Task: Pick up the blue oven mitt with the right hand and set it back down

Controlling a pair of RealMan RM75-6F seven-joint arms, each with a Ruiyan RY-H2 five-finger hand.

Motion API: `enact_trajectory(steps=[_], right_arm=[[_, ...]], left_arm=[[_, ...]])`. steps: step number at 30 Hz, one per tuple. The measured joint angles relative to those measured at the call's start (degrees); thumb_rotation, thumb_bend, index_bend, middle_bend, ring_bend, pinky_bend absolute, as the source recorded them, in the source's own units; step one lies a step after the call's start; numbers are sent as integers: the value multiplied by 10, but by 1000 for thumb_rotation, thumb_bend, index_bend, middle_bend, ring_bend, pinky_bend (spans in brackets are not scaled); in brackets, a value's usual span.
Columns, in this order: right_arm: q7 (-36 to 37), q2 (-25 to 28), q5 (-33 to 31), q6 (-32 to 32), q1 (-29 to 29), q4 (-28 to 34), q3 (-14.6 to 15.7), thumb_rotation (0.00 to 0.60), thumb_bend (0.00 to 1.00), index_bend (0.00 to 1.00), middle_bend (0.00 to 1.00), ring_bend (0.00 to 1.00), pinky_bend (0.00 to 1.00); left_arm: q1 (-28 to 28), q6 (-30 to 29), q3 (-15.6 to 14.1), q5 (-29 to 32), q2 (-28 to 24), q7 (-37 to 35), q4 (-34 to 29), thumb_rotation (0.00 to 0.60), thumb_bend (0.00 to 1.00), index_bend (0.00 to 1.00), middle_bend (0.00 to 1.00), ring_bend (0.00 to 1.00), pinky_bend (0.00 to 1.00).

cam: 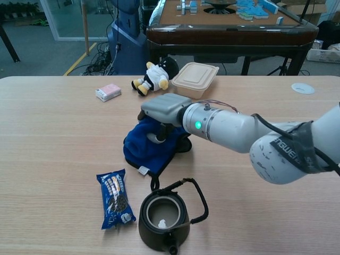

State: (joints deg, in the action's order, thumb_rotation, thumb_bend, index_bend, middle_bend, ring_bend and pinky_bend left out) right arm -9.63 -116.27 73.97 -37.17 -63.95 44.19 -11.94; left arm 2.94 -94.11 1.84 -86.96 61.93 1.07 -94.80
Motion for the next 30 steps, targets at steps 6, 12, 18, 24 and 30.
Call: enact_trajectory(steps=[6,12,18,24,30], right_arm=[[6,-16,5,12,-5,-43,5,600,657,678,581,532,704],[11,-26,5,24,-9,-82,4,600,656,678,581,532,704],[15,-29,-1,34,-8,-114,-1,600,656,678,582,532,704],[12,-34,-18,49,-13,-146,-17,600,655,678,581,532,704],[13,-36,-7,46,-15,-130,-10,600,654,678,581,532,704]], left_arm=[[0,2,0,1,1,2,0,600,300,387,320,258,260],[0,3,0,0,1,5,-1,600,301,387,320,258,261],[0,4,0,-1,1,6,-1,600,301,387,320,258,260],[1,3,0,-1,2,6,-1,600,301,387,320,258,260],[1,4,1,-1,2,6,-1,600,303,387,320,258,260]])
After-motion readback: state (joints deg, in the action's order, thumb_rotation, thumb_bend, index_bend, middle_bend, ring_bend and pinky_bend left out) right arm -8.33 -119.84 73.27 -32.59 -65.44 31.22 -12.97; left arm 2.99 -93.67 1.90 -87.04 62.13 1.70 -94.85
